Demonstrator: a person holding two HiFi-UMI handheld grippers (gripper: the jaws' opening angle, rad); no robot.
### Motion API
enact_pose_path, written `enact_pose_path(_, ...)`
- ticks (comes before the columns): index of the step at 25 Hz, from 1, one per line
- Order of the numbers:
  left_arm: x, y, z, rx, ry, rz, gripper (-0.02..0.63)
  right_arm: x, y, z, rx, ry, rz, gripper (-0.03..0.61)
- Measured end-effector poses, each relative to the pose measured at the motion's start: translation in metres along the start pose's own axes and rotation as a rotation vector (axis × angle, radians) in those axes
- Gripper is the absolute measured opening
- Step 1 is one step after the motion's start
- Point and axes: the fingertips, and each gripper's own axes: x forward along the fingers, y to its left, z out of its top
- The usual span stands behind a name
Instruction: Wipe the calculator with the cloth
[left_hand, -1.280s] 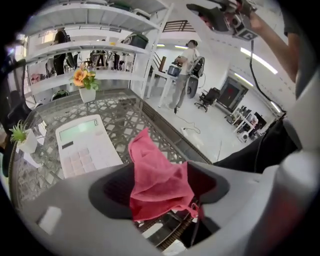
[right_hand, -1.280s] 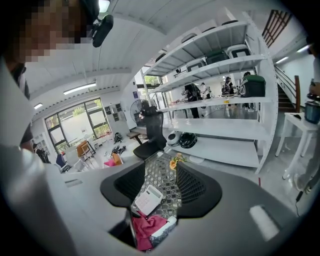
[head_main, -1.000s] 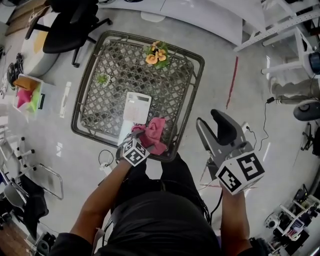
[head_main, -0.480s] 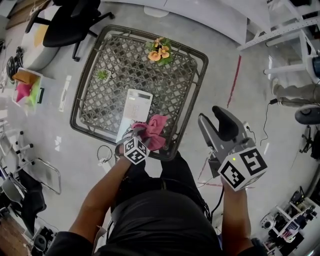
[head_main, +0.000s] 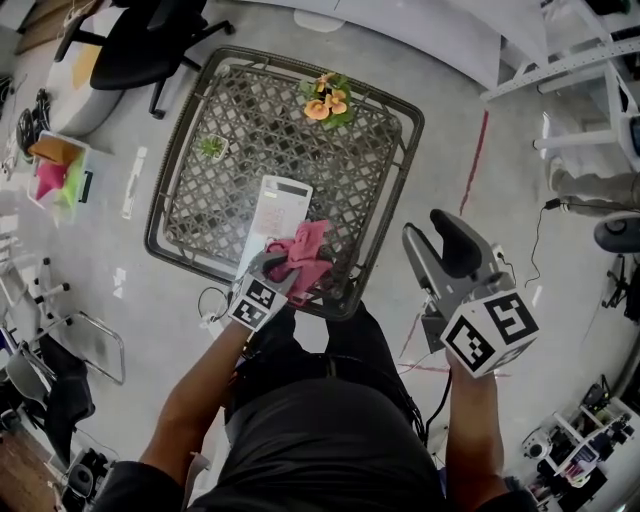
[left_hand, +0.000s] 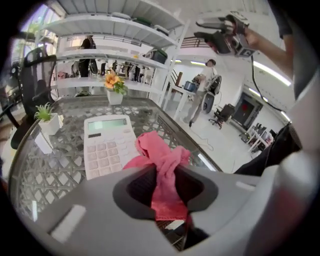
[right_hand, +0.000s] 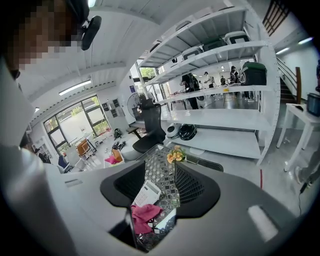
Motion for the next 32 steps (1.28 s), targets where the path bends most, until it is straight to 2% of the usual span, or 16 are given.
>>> enact_pose_path(9, -0.056, 0.074, 0.059, -0.191, -0.246, 0.095, 0.155, 0.005, 0.003, -0.004, 0.010, 0.001, -0.005, 0.183)
enact_pose_path(14, -0.069, 0.126, 0.080, -0.274, -0.313, 0.186, 0.155, 0.007, 0.002, -0.005, 0.013, 0.008, -0.011, 0.183)
enact_pose_path(22, -0.030, 0.175, 0.084, -0.371, -0.259, 0.270, 0.155, 0.009, -0.008, -0.009, 0.022, 0.021, -0.030, 0.183)
enact_pose_path(27, 0.002, 0.170, 0.084, -0.325, -0.184, 0.255, 0.155, 0.010, -0.015, -0.011, 0.027, 0.026, -0.038, 0.183)
enact_pose_path(32, 0.022, 0.148, 0.091, -0.262, -0.152, 0.227, 0.155, 0.009, -0.022, -0.013, 0.037, 0.026, -0.043, 0.183)
